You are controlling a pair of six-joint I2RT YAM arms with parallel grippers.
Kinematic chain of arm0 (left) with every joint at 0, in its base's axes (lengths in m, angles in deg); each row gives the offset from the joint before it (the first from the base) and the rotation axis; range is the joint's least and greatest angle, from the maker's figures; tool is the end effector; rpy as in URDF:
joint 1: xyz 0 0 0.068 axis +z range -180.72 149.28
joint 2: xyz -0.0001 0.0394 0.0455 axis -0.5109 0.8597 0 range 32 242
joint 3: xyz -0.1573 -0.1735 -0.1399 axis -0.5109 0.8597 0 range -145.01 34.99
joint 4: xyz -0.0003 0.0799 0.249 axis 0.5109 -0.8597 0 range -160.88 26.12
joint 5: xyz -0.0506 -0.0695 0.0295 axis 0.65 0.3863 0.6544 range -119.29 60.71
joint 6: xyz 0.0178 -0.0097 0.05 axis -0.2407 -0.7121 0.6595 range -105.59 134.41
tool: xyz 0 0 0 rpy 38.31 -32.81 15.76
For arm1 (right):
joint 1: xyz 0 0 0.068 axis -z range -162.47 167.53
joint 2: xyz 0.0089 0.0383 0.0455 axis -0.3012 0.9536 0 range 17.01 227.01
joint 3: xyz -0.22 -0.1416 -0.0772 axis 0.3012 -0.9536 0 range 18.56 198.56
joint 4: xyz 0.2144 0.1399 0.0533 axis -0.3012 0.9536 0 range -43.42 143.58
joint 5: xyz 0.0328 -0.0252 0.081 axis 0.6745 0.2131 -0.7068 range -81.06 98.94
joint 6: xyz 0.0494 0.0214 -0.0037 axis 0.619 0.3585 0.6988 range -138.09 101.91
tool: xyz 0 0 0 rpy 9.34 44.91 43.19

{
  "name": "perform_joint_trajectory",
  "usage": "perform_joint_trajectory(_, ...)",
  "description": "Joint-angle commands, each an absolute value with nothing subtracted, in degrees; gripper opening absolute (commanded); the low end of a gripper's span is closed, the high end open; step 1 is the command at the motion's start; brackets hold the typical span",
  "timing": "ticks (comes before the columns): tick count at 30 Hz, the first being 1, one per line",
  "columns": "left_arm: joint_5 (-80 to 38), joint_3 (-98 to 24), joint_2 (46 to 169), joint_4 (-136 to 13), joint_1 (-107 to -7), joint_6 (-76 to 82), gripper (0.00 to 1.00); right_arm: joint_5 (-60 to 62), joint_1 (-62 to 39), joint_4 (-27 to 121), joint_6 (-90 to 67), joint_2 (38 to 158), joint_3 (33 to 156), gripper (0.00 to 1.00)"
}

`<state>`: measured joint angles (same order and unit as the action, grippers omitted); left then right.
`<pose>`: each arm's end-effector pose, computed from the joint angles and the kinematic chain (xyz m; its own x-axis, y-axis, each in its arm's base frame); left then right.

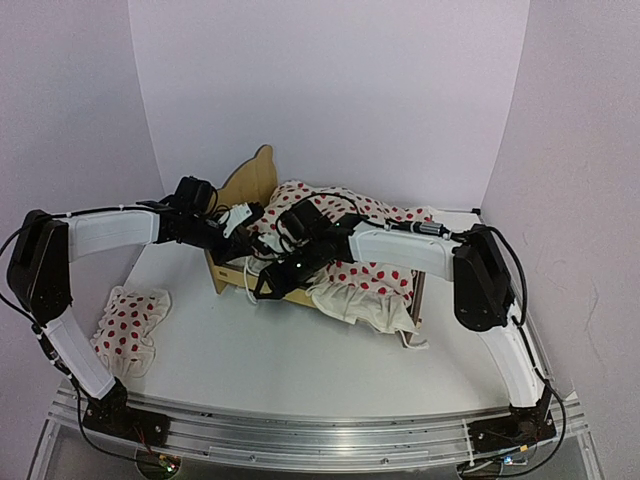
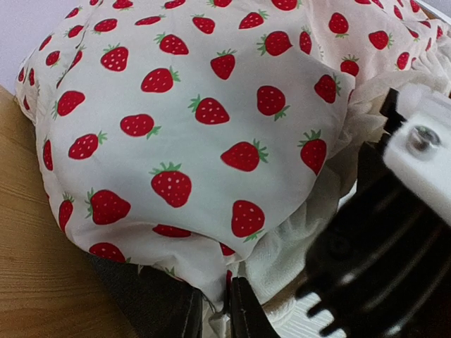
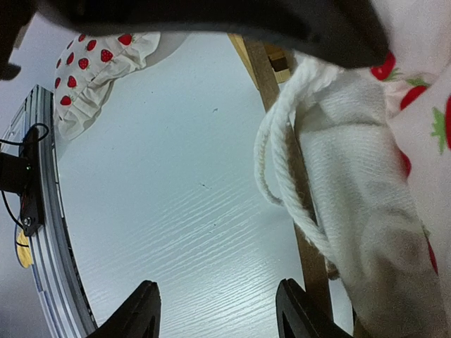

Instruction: Set up the pet bed

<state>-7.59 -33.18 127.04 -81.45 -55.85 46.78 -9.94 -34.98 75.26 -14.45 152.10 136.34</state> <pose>0.3252 -0.1670 0.2442 -0.1960 0.6415 -0.7417 0.8745 0.4566 0.1638 0.3157 0.4304 0.2066 -0.4932 -0.5443 -0.6786 -0.8580 0.4329 0.2764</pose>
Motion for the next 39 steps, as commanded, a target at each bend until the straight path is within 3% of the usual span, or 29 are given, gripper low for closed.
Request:
perform_joint_trajectory(1,-4.98,-33.51,127.43,-82.53,-56.30,49.19,0.27,-8.85,-34.14,75.14,-13.33,151.60,135.61,0.56)
perform_joint_trajectory(8,0.90,-41.35,124.83,-90.33,-56.21,54.75,0.55,-9.74,-34.56,74.19,-13.58,141.80,129.52,0.56)
perform_joint_trajectory(13,12.80,-39.39,119.63,-96.16,-56.29,65.66,0.77,-6.30,-37.55,63.81,-15.51,129.59,112.40,0.56)
perform_joint_trajectory(15,15.44,-38.96,118.97,-98.61,-56.56,68.23,0.79,-4.77,-38.05,56.63,-14.11,125.70,103.88,0.56)
perform_joint_trajectory(22,5.93,-38.44,124.30,-100.70,-62.43,73.71,0.68,-0.80,-38.22,47.43,-7.87,120.69,90.35,0.56)
perform_joint_trajectory(26,-1.07,-41.17,130.39,-97.80,-63.84,73.61,0.67,0.58,-38.85,41.43,-6.14,120.70,84.85,0.55)
perform_joint_trajectory(32,-5.10,-44.35,136.75,-100.78,-63.87,78.41,0.63,2.54,-39.86,38.51,-5.44,121.49,81.31,0.55)
perform_joint_trajectory(39,-6.66,-44.66,139.68,-102.17,-64.78,79.92,0.48,2.83,-40.12,37.08,-4.22,122.12,79.84,0.55)
